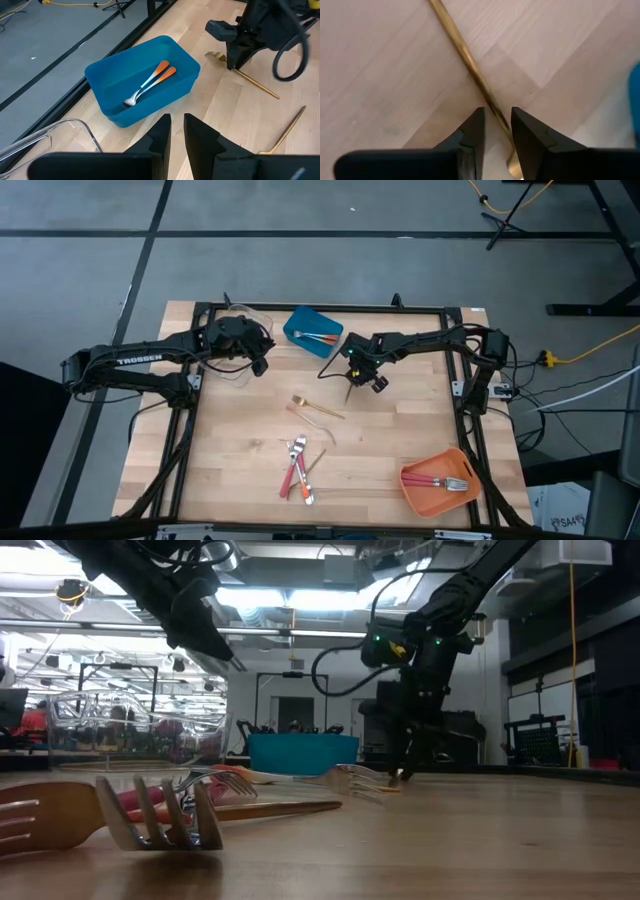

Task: Sort silverware by color (type)
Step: Put the gold fork into the transparent bin

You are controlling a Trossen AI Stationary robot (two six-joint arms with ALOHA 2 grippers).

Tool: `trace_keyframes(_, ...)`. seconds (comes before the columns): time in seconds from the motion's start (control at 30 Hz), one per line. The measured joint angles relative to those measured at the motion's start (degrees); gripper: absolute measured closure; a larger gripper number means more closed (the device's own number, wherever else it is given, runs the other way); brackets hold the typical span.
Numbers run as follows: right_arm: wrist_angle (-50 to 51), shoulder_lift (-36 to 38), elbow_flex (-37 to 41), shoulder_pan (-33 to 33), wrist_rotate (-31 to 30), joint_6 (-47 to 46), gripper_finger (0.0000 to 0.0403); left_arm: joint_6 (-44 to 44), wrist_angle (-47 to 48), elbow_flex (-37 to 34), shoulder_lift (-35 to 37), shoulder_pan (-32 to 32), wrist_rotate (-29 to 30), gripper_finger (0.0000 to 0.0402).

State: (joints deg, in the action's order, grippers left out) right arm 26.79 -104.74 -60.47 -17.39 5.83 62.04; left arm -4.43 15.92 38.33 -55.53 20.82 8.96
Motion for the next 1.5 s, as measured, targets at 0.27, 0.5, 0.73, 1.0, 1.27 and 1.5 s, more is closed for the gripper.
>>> trace_keyframes(0.27, -0.09, -1.03, -0.2, 0.15, -1.21, 0.01, 0.0315, 0.0, -0.02, 0.0, 0.0, 0.0, -0.01, 0.0355)
trace_keyframes(0.5, 0.07, -1.13, -0.16, 0.15, -1.36, 0.02, 0.0322, 0.0, -0.02, 0.0, 0.0, 0.0, -0.01, 0.0355)
trace_keyframes(0.73, 0.35, -1.16, -0.11, 0.15, -1.4, 0.17, 0.0375, 0.0, -0.02, 0.0, 0.0, 0.0, -0.01, 0.0355)
trace_keyframes(1.0, 0.13, -1.23, -0.09, 0.15, -1.69, 0.15, 0.0398, 0.0, -0.02, 0.0, 0.0, 0.0, -0.03, 0.0355)
trace_keyframes(1.27, 1.91, -0.49, -0.87, 0.15, -0.78, -0.37, 0.0401, -0.18, -0.04, 0.0, 0.0, 0.0, -0.05, 0.0355)
trace_keyframes(1.5, 5.52, -0.35, -4.61, 2.19, -1.6, -0.46, 0.0402, -5.06, -0.04, 0.0, 0.0, 0.0, -0.15, 0.0355)
